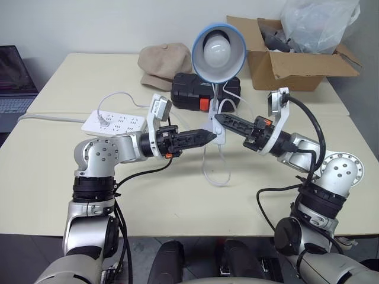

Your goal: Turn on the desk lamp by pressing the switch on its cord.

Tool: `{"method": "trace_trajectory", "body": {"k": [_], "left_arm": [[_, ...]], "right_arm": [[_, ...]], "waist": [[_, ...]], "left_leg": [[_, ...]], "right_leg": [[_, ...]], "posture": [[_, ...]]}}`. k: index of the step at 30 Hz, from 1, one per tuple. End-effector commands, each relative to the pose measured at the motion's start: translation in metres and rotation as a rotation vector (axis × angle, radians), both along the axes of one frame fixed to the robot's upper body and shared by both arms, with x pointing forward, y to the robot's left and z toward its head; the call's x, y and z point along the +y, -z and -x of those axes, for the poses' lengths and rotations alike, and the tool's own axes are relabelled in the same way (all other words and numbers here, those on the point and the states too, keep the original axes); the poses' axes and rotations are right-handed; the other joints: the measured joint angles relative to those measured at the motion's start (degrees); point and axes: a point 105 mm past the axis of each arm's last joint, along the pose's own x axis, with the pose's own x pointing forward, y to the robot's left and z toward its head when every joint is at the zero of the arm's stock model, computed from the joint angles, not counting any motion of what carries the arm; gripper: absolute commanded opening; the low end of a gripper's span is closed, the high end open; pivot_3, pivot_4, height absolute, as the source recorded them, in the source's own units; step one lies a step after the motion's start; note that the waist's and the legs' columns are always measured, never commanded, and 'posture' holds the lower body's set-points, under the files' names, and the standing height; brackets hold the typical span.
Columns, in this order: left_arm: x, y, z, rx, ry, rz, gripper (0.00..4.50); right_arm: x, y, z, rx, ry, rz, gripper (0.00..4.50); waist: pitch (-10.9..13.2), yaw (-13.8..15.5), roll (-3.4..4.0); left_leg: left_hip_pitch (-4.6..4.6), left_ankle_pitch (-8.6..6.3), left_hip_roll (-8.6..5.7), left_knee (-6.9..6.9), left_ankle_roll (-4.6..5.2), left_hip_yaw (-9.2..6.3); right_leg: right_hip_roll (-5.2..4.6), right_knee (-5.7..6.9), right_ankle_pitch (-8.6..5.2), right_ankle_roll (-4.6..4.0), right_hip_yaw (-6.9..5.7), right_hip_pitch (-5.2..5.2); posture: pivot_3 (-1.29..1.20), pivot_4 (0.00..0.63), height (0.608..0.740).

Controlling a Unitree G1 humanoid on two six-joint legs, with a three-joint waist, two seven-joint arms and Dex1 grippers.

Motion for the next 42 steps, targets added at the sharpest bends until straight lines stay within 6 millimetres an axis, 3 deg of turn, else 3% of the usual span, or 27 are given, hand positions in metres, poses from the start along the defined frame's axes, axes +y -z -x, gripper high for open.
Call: {"method": "trace_trajectory", "body": {"k": [1, 19, 20, 33, 39, 42], "left_arm": [[-0.002, -0.009, 0.004, -0.043, 0.016, 0.018, 4.50], [-0.009, -0.006, 0.002, -0.078, 0.040, 0.016, 4.50], [-0.009, -0.006, 0.002, -0.078, 0.041, 0.017, 4.15], [-0.011, -0.002, 0.003, -0.077, 0.058, 0.018, 1.68], [-0.009, -0.001, 0.001, -0.079, 0.054, 0.019, 0.65], [-0.008, -0.001, 0.001, -0.080, 0.052, 0.024, 0.50]], "right_arm": [[0.001, -0.013, 0.006, -0.058, -0.019, -0.019, 0.37], [0.008, -0.019, 0.013, -0.071, -0.061, -0.015, 0.37], [0.009, -0.019, 0.013, -0.070, -0.061, -0.016, 0.37], [0.011, -0.022, 0.018, -0.073, -0.082, -0.014, 0.37], [0.012, -0.022, 0.019, -0.071, -0.088, -0.013, 0.37], [0.012, -0.022, 0.019, -0.069, -0.093, -0.013, 0.37]], "waist": [[0.0, 0.0, 0.00], [0.0, 0.0, 0.00], [0.0, 0.0, 0.00], [0.0, 0.0, -0.01], [0.0, 0.0, -0.01], [0.0, 0.0, -0.02]], "left_leg": [[0.00, 0.00, 0.00, 0.00, 0.00, 0.00], [-0.03, 0.00, 0.00, -0.02, 0.00, 0.02], [-0.03, 0.00, 0.00, -0.02, 0.01, 0.02], [-0.06, 0.00, 0.00, -0.05, 0.01, 0.03], [-0.06, -0.01, 0.00, -0.07, 0.01, 0.03], [-0.08, -0.01, 0.01, -0.07, 0.01, 0.03]], "right_leg": [[0.00, 0.00, 0.00, 0.00, 0.00, 0.00], [0.00, -0.09, -0.01, 0.02, 0.01, 0.00], [0.00, -0.09, -0.01, 0.02, 0.01, 0.00], [0.00, -0.17, -0.13, 0.23, 0.01, 0.00], [0.00, -0.22, -0.13, 0.24, 0.01, 0.00], [0.00, -0.24, -0.13, 0.24, 0.01, 0.00]], "posture": [[0.00, 0.150, 0.740], [0.00, 0.150, 0.740], [0.00, 0.150, 0.740], [0.00, 0.150, 0.740], [0.00, 0.150, 0.740], [0.00, 0.150, 0.740]]}}
